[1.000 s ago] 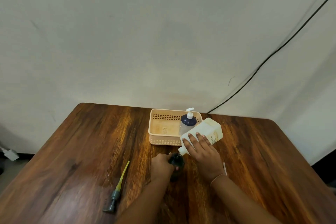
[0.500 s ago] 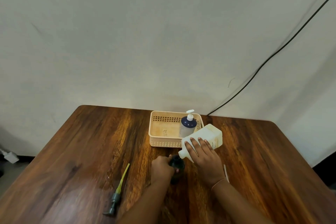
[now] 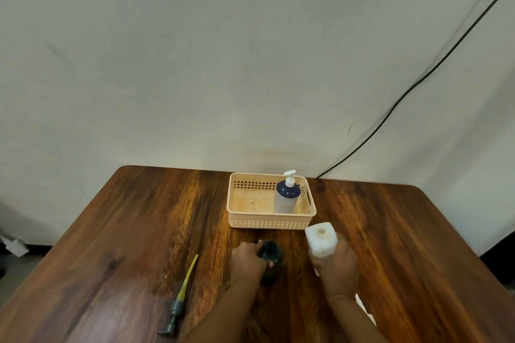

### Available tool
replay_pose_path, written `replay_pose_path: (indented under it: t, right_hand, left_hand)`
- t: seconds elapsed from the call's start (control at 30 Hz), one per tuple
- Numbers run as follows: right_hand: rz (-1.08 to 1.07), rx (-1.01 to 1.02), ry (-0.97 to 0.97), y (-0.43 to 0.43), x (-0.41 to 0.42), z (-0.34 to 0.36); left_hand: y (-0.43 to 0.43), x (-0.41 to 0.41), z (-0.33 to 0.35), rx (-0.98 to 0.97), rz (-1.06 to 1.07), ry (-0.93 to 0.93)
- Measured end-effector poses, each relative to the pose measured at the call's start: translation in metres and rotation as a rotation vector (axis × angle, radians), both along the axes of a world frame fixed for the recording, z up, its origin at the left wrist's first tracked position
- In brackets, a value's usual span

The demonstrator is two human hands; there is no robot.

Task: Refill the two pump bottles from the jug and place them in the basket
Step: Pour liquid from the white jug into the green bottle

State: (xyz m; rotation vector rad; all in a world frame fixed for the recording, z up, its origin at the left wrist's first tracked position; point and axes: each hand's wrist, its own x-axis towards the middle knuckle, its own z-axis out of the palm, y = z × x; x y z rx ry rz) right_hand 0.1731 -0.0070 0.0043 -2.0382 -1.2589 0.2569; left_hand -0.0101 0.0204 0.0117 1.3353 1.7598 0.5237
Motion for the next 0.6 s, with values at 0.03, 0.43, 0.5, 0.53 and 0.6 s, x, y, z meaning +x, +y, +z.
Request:
replay_pose_path:
  t: [0.03,0.43,0.5,0.53,0.6]
  right_hand:
    - [-0.042,-0.008,0.041,0.000,0.003,-0.003]
    - [-0.186,-0.002,0.188,0.003,0.021,-0.012]
    - [-0.199,-0.003,0.199,0.003,0.022,-0.012]
    - [-0.198,-0.002,0.199,0.003,0.023,-0.014]
    - [-0.185,0.002,0.207,0.002,0.025,-0.016]
  left_hand:
    - [0.000,0.000,-0.001,0.000,0.001,-0.002]
    - [-0.002,0.001,0.006,-0.026,0.016,-0.014]
    - [-0.004,0.000,0.006,-0.023,0.003,-0.018]
    - [-0.006,0.000,0.006,-0.017,-0.010,-0.020]
    - [-0.010,-0.001,0.007,-0.001,-0.017,-0.031]
